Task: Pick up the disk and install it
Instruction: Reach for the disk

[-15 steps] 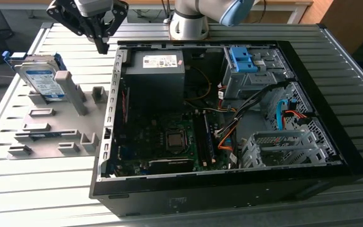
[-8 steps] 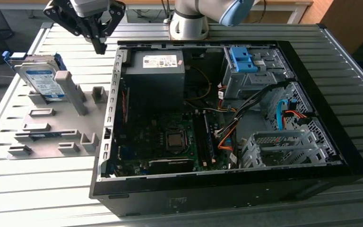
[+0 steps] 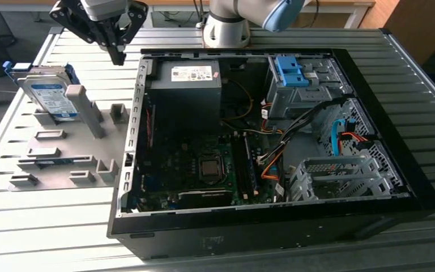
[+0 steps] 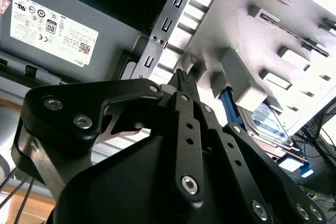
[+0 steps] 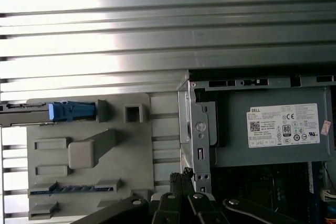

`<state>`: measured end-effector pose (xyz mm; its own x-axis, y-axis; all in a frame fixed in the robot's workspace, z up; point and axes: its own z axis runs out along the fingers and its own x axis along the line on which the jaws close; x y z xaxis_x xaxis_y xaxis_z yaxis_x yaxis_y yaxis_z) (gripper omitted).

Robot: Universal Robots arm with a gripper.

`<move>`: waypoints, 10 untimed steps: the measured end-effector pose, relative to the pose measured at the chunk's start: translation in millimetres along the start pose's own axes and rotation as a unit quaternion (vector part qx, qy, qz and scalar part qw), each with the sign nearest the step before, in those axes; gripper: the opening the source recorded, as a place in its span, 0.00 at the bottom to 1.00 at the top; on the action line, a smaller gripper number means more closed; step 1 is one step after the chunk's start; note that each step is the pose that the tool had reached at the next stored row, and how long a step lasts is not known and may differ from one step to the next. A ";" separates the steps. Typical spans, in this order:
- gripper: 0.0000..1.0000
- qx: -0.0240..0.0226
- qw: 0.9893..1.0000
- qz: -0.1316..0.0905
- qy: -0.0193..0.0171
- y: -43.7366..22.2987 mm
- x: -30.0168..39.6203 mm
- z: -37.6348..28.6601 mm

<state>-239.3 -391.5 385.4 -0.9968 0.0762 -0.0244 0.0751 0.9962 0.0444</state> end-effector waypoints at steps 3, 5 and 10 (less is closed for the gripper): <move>0.11 0.000 1.000 0.000 0.000 0.0 1.6 0.2; 0.11 0.000 1.000 0.000 0.000 0.0 2.7 0.4; 0.11 0.000 1.000 0.000 0.000 0.1 5.4 0.6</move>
<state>-244.6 -390.9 384.7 -0.9968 0.0762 -0.0243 0.0751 0.9962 0.0444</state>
